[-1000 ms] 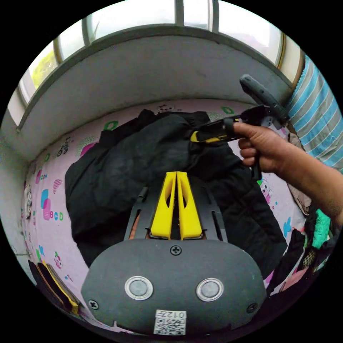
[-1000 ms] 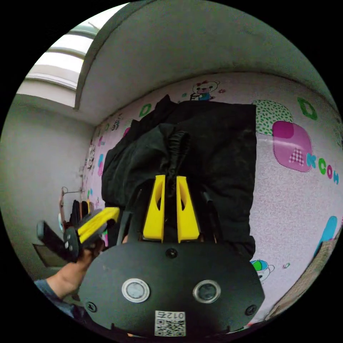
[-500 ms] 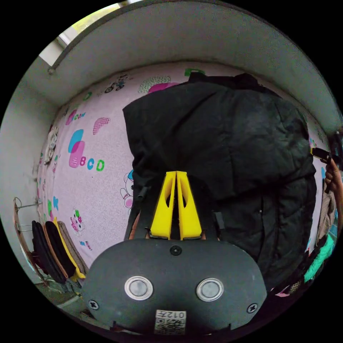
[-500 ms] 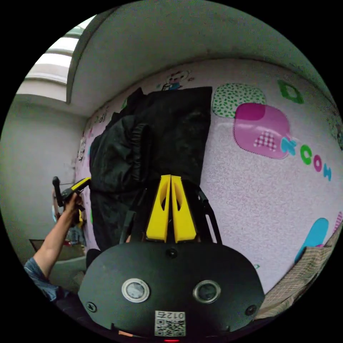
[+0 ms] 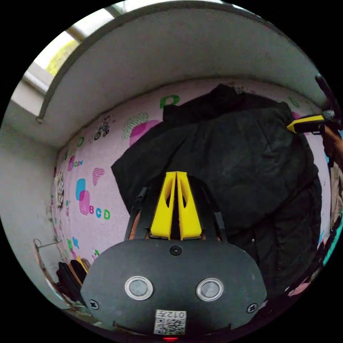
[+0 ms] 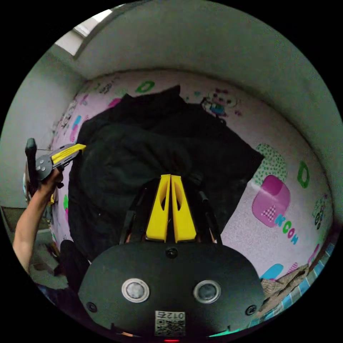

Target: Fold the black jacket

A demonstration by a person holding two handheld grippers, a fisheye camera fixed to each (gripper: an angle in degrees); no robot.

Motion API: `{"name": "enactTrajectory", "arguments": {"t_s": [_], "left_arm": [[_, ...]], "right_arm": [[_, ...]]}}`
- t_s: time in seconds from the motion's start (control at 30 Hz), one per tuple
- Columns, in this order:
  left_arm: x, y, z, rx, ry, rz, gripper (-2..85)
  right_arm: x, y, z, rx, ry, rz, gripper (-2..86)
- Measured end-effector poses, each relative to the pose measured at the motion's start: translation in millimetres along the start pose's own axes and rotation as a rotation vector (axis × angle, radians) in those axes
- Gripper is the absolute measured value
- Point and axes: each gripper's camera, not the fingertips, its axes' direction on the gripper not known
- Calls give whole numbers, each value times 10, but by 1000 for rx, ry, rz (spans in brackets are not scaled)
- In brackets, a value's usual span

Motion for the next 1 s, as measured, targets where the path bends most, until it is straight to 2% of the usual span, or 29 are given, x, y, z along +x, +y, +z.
{"name": "enactTrajectory", "arguments": {"t_s": [0.07,0.2,0.33,0.57,0.77,0.83,0.93,1.0], "left_arm": [[-10,-36,122,-8,38,-4,7],[-47,11,254,35,110,-57,6],[34,-19,275,54,98,-62,7],[-50,-70,55,47,144,-107,7],[-174,451,-510,93,130,-103,7],[-212,586,-457,81,118,-115,7],[-282,688,63,-96,118,-158,7],[-309,741,243,-115,139,-191,8]], "right_arm": [[81,-119,206,-88,-61,49,-10],[30,-239,330,-141,-50,40,-10],[-44,-312,385,-167,-40,19,-10],[-137,-70,256,-22,-38,19,-10],[-396,400,-92,112,-54,-77,-10],[-450,454,-5,84,-52,-102,-10],[-437,485,334,-12,11,-115,-10],[-392,515,479,-13,-20,-89,-10]]}}
